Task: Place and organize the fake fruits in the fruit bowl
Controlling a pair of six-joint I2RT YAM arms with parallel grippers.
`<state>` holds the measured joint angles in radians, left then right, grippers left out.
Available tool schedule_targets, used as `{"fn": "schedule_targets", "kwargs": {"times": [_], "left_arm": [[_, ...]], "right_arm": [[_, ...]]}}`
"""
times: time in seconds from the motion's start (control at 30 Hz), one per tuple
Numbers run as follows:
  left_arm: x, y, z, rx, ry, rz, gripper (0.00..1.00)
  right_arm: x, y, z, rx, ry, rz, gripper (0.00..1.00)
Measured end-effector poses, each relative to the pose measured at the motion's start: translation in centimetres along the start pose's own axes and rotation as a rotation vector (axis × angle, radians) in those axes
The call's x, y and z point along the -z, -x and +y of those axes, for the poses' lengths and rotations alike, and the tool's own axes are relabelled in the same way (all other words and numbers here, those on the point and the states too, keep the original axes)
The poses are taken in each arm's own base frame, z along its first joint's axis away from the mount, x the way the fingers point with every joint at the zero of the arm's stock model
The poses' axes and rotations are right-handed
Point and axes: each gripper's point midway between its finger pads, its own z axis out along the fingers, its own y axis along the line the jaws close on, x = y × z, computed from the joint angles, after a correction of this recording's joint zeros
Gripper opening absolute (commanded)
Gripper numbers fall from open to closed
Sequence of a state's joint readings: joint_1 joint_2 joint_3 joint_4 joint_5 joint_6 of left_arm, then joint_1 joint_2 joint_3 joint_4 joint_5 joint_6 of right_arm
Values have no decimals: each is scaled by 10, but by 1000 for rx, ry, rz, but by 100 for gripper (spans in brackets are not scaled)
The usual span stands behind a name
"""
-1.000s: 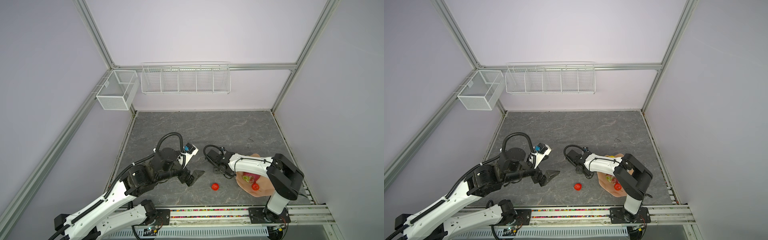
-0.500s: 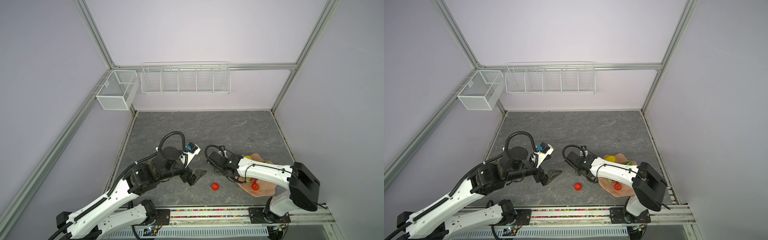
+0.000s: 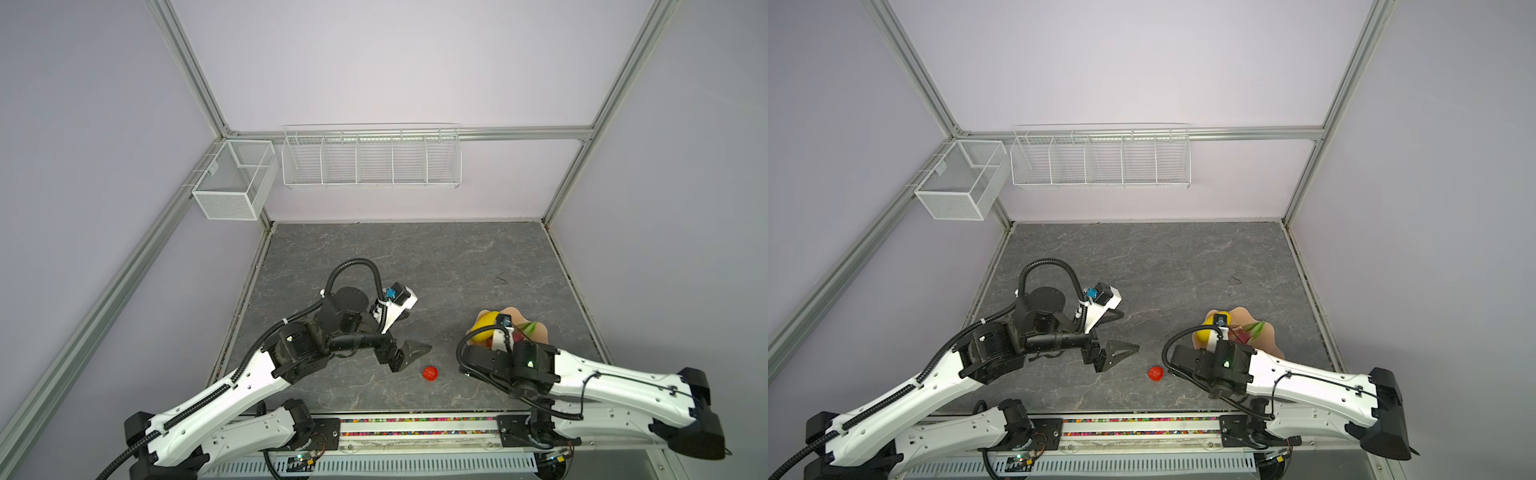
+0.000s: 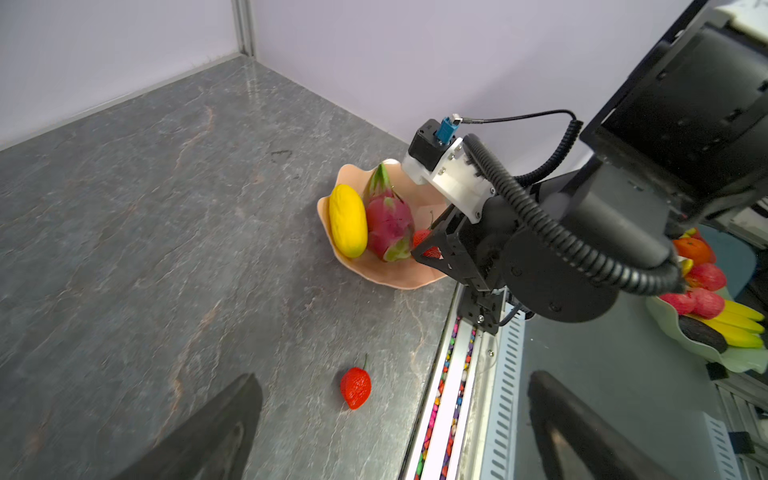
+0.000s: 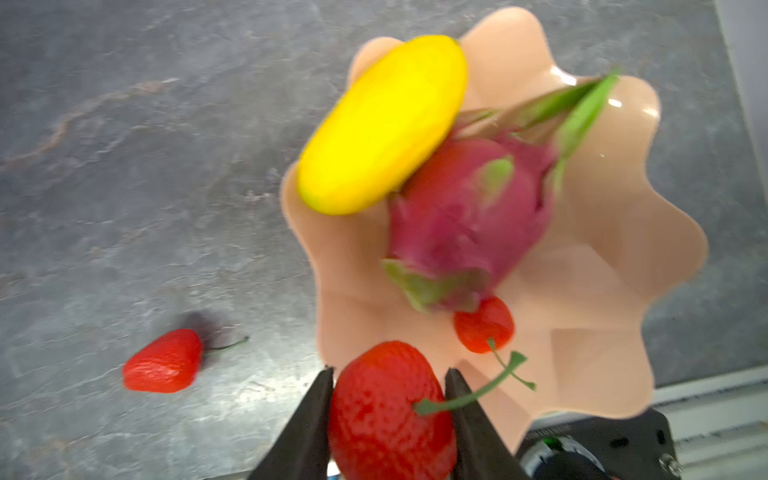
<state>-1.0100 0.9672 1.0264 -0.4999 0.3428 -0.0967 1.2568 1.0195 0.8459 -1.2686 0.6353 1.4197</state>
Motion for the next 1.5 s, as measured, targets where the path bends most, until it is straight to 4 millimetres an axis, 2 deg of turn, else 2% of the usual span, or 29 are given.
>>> {"fn": "schedule_targets", "kwargs": {"times": [0.13, 0.23, 0.67, 0.9, 1.1, 1.37, 1.5], "left_arm": [[-26, -5, -3, 13, -73, 44, 100], [-37, -11, -5, 24, -111, 72, 100], [-33, -7, -11, 13, -135, 57, 99], [-26, -25, -5, 20, -92, 124, 99], [-13, -35, -4, 14, -58, 157, 99], [-12, -37, -2, 22, -48, 164, 100], [-12, -41, 4, 45, -14, 181, 100]], "right_arm": [[-6, -7, -31, -55, -100, -2, 34], [-14, -13, -38, -59, -129, -5, 34], [-35, -30, -8, -71, -52, 33, 36], [-43, -36, -2, -61, -60, 46, 42], [-46, -38, -4, -57, -67, 46, 51], [-42, -34, -9, -55, -65, 35, 57], [-34, -25, -7, -42, -62, 14, 60]]}}
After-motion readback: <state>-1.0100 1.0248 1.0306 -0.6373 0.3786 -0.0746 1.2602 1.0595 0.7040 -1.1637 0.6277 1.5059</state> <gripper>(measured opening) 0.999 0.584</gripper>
